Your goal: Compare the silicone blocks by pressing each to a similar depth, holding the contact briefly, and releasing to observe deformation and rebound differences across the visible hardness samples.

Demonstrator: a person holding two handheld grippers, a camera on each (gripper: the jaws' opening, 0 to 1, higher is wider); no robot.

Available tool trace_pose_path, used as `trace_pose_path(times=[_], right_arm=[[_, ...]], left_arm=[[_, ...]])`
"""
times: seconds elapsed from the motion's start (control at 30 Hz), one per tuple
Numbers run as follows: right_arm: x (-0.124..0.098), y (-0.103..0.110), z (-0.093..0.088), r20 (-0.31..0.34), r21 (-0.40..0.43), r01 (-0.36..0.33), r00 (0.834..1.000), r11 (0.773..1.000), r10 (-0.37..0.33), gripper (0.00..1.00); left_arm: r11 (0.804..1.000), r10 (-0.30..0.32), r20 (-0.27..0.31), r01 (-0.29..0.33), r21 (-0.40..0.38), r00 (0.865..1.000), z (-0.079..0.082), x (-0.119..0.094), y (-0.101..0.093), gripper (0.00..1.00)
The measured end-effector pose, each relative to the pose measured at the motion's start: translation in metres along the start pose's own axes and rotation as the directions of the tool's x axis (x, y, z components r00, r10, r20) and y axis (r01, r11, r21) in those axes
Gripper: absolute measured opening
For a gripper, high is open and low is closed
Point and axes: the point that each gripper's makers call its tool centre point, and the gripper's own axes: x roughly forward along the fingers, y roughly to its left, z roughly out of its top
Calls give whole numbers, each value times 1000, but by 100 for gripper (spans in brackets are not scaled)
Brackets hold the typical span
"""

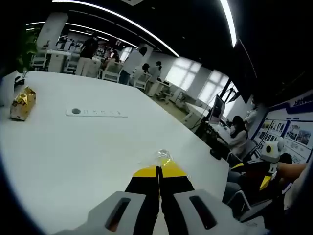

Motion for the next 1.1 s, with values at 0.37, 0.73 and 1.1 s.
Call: trace_pose_path(times=[0.37, 0.73, 1.1], right_arm=[[1, 13, 23, 46, -67, -56, 997, 996, 60, 80], [3, 26, 43, 51, -146, -122, 990, 982, 131, 80], [21, 41, 80, 40, -262, -205, 974, 943, 223, 82]], left_arm=[[995, -22, 8, 22, 94, 1000, 32, -22, -35, 0], [980, -65, -6, 65, 185, 998, 49, -40, -74, 0], [963, -138, -22, 139, 232, 990, 58, -52, -106, 0]])
